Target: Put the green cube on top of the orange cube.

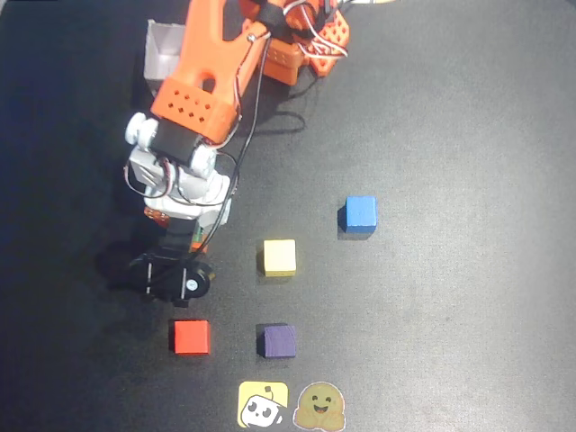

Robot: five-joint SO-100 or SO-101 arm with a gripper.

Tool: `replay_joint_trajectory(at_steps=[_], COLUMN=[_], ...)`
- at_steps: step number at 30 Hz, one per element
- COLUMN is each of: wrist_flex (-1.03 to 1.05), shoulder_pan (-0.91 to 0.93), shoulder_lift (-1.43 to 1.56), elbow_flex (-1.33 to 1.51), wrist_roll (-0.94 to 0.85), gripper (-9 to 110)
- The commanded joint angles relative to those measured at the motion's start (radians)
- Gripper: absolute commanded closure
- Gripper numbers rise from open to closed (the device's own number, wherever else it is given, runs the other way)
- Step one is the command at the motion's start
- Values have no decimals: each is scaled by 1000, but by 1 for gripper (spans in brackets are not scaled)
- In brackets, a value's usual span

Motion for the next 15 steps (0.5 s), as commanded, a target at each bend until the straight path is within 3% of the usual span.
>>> replay_joint_trajectory(at_steps=[1,15], wrist_flex=[-8,-6], shoulder_pan=[-3,-6], shoulder_lift=[0,38], elbow_flex=[-44,-34], wrist_roll=[6,6], gripper=[87,77])
